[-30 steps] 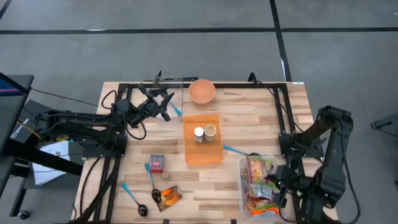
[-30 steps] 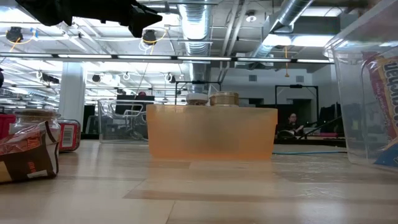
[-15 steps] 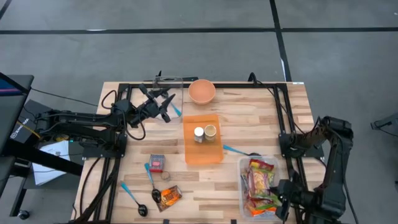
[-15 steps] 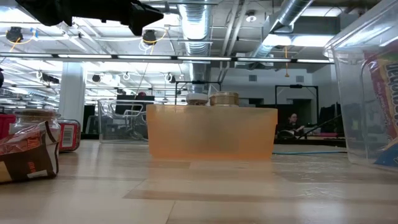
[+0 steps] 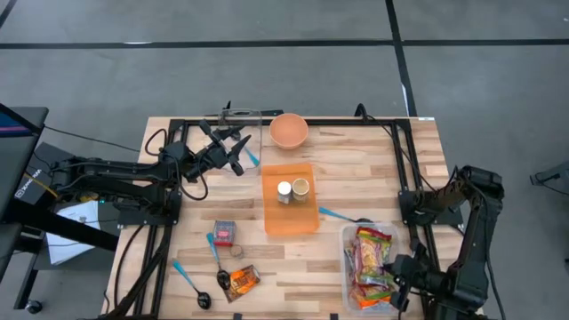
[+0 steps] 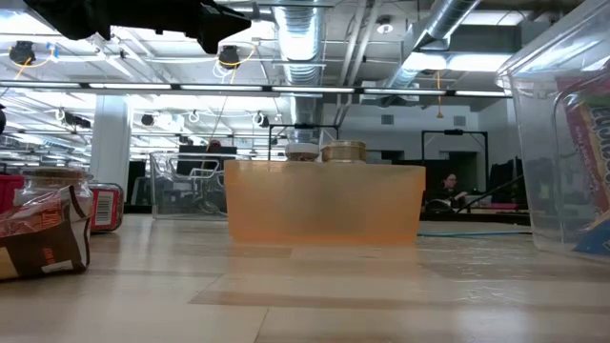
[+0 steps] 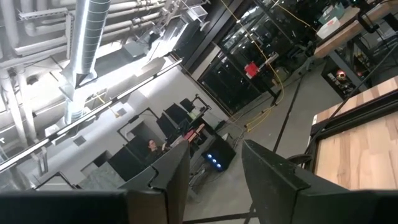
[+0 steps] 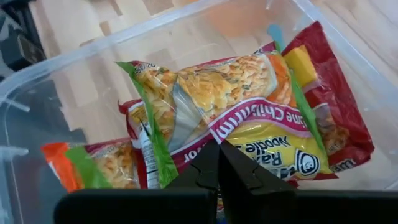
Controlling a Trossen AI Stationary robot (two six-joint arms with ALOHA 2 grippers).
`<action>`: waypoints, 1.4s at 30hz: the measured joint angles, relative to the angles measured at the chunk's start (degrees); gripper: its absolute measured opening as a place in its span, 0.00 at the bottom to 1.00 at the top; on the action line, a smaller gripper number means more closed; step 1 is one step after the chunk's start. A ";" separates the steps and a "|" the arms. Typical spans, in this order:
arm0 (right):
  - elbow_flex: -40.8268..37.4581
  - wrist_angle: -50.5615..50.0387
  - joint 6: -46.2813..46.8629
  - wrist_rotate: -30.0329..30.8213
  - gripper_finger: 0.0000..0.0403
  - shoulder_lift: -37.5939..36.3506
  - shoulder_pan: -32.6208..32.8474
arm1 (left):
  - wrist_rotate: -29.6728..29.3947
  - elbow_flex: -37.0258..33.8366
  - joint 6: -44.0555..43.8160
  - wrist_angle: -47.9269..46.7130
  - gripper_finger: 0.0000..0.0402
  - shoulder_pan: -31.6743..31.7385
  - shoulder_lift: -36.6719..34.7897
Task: Pick & Place Food Item
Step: Put the green noodle pack into the transparent container
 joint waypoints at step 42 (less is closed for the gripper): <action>-3.81 12.42 -8.89 6.24 0.02 4.81 -7.82 | -0.10 0.01 -0.27 -0.68 0.35 0.00 0.02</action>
